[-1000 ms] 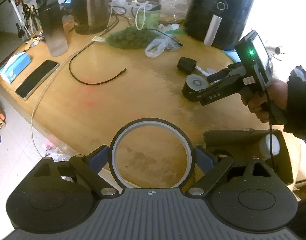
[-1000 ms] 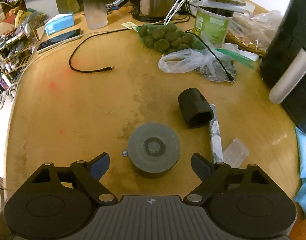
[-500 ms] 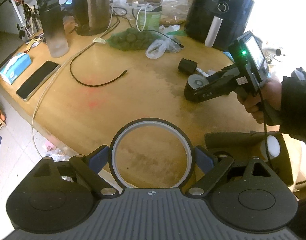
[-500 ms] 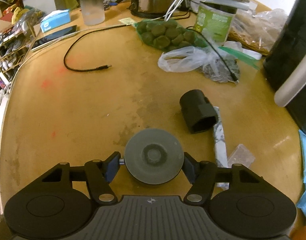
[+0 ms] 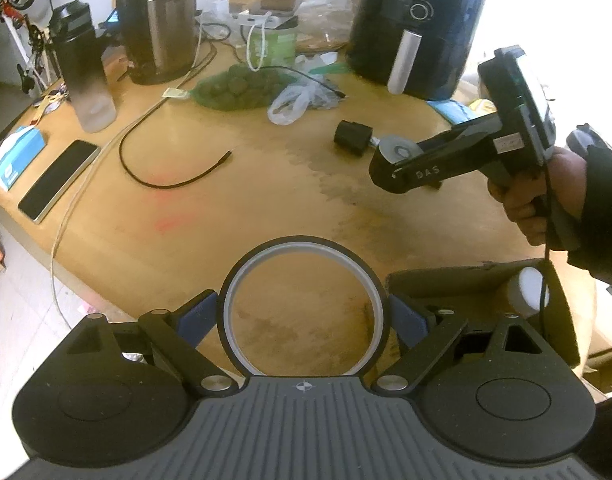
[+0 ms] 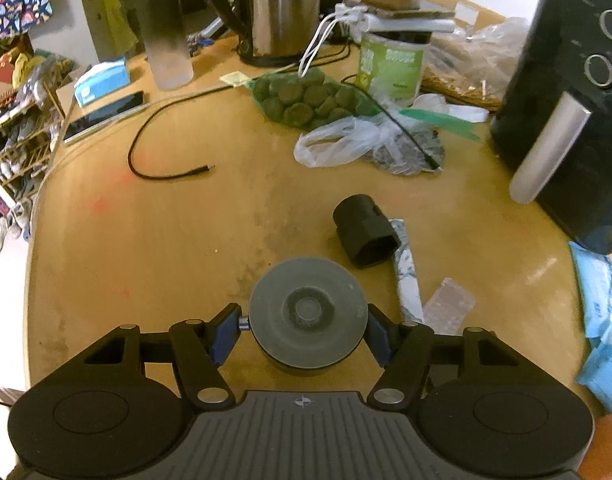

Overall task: Organize rigid objects
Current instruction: 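Lower the tape ring into the box with the left tool while the right tool lifts the speaker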

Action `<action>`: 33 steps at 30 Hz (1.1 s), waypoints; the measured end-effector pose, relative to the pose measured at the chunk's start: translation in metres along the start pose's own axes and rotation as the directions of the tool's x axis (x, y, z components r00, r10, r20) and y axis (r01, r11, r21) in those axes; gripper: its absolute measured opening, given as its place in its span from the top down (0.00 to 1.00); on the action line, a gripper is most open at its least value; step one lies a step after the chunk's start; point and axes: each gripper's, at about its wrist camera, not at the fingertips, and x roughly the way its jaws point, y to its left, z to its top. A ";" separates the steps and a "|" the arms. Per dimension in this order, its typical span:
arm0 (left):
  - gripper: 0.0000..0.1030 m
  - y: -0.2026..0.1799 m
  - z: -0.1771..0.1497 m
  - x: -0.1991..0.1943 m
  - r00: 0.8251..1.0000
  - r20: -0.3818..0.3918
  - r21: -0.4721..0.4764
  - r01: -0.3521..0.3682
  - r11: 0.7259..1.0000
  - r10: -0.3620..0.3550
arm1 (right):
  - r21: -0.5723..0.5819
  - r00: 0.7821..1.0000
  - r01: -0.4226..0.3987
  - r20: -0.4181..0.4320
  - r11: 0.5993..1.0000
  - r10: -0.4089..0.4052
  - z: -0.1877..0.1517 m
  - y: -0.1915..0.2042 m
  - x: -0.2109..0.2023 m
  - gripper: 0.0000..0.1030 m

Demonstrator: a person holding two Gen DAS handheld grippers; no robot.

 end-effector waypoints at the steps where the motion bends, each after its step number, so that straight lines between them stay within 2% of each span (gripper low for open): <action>1: 0.11 -0.001 0.000 0.000 1.000 0.001 0.004 0.002 1.000 -0.002 | 0.002 1.000 0.003 0.007 1.000 -0.004 -0.001 0.000 -0.004 0.35; 15: 0.11 -0.027 0.003 -0.003 0.999 0.017 0.079 0.049 0.996 -0.050 | 0.082 0.997 0.011 0.079 0.997 -0.018 -0.021 -0.003 -0.061 0.35; 33: 0.11 -0.064 -0.004 0.001 0.993 -0.004 0.187 0.117 0.975 -0.119 | 0.228 0.991 0.023 0.123 0.973 -0.052 -0.075 -0.006 -0.128 0.35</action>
